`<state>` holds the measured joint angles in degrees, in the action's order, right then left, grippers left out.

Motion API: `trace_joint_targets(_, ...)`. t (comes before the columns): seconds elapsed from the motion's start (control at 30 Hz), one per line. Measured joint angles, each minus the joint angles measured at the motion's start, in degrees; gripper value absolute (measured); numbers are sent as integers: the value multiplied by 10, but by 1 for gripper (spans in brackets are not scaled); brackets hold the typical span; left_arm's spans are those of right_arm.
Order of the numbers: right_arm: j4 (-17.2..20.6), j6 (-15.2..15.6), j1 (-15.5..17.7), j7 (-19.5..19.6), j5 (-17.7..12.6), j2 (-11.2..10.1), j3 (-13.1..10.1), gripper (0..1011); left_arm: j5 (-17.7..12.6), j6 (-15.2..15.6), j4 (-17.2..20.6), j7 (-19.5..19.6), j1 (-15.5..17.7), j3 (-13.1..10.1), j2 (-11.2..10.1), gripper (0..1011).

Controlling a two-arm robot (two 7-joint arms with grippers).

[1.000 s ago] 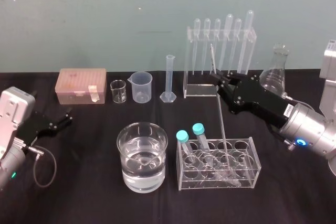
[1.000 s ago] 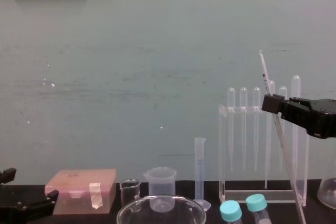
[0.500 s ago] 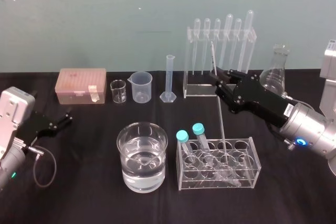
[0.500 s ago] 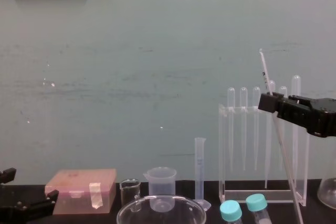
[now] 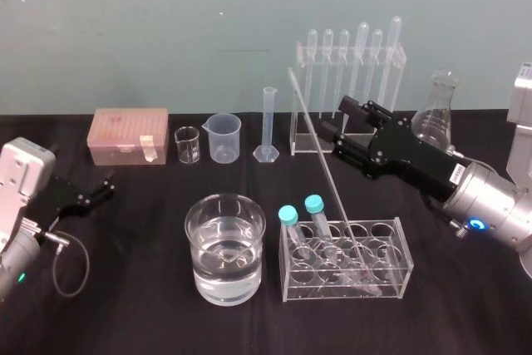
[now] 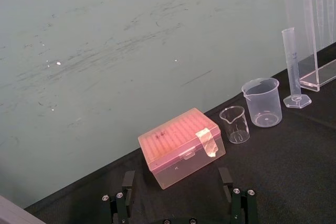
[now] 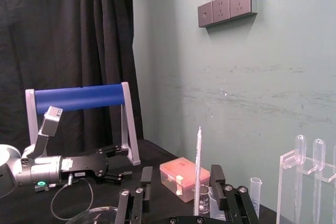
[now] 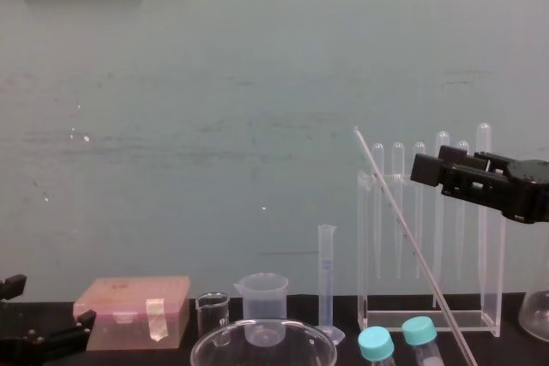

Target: Hold the thermometer with one hand and immerse one end into the beaker, then reinsert it into the test tube rack.

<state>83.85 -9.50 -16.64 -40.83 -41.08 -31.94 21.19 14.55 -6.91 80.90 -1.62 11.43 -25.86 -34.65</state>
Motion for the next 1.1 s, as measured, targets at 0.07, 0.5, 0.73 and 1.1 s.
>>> trace_joint_targets(0.07, 0, 0, 0, 0, 0, 0, 0, 749, 0, 0, 0, 0, 0, 0, 0, 1008)
trace_joint_targets(0.5, 29, -35, 26, 96, 10, 8, -68, 1002, 0, 0, 0, 0, 0, 0, 0, 1008)
trace_joint_targets(0.73, 19, -13, 68, 302, 125, 25, -108, 1003, 0, 0, 0, 0, 0, 0, 0, 1008)
trace_joint_targets(1.1, -45, 48, 89, 372, 189, 54, -89, 1003, 0, 0, 0, 0, 0, 0, 0, 1008)
